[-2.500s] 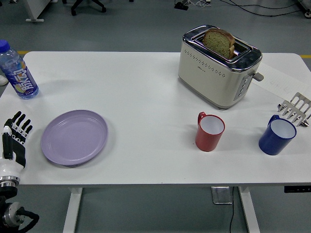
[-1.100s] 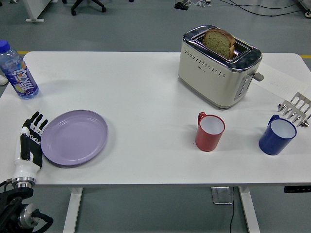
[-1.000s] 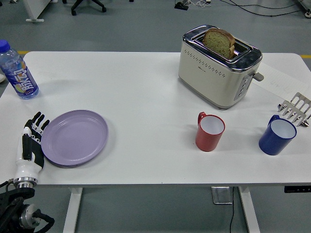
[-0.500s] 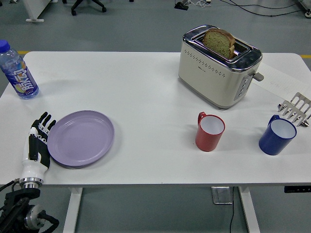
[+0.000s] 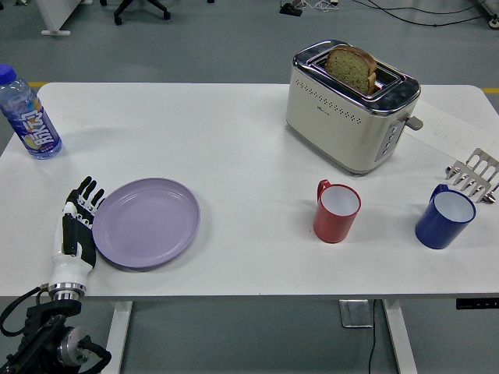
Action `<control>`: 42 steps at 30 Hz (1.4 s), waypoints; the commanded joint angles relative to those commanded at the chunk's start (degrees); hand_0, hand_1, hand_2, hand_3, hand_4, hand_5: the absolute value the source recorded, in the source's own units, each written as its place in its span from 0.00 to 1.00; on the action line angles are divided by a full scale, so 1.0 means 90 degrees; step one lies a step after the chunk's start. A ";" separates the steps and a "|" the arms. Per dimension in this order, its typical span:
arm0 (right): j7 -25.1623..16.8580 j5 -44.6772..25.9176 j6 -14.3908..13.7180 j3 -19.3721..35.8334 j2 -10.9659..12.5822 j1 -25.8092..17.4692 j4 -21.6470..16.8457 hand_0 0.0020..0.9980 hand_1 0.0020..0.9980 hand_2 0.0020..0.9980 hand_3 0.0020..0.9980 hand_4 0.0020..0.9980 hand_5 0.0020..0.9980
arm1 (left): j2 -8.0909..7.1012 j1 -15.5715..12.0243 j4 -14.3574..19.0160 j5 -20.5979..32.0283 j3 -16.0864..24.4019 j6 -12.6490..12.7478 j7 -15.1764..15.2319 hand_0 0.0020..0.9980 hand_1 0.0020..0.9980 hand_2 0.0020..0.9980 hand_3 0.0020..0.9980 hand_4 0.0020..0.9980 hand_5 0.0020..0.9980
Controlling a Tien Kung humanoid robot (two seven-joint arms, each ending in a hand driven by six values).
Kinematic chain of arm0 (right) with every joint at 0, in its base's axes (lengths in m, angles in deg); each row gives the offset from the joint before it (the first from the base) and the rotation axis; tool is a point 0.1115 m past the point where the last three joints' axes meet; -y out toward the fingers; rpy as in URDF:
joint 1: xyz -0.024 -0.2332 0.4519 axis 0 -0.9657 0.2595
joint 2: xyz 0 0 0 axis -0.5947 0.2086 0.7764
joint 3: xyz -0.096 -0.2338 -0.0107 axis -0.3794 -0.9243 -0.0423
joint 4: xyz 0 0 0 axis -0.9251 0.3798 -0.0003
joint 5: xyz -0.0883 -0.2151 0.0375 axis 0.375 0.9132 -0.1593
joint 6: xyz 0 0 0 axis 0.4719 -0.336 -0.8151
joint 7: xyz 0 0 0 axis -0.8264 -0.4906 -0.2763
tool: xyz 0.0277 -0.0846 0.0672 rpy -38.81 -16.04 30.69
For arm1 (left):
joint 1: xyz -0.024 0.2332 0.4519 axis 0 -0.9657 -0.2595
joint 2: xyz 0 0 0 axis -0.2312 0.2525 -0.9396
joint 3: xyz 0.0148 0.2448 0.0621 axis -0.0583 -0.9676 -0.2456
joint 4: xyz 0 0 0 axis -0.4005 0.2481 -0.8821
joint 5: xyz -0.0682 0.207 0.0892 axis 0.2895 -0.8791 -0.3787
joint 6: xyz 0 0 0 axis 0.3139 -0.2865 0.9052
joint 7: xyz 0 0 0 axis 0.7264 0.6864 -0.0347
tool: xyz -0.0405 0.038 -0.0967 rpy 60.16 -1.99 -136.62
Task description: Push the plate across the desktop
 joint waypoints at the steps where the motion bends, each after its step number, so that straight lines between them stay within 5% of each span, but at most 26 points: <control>1: -0.0001 0.0003 0.0000 0.0002 0.0001 0.0006 0.0000 0.60 0.55 0.65 0.61 0.14 0.35 | 0.0014 0.0035 -0.0014 0.0026 -0.0049 0.0024 0.0030 0.91 0.93 0.96 0.89 0.47 1.00; 25: 0.0000 0.0055 0.0004 0.0036 0.0017 0.0063 0.0000 0.61 0.55 0.65 0.61 0.14 0.35 | 0.0217 0.0375 -0.0128 0.0592 -0.0873 0.0416 0.0378 0.93 0.95 0.98 0.92 0.47 1.00; 42: -0.0003 0.0082 0.0006 0.0052 0.0027 0.0068 0.0000 0.61 0.55 0.65 0.61 0.14 0.35 | 0.0231 0.0460 -0.0064 0.0695 -0.1287 0.0436 0.0378 0.94 0.95 0.98 0.93 0.47 1.00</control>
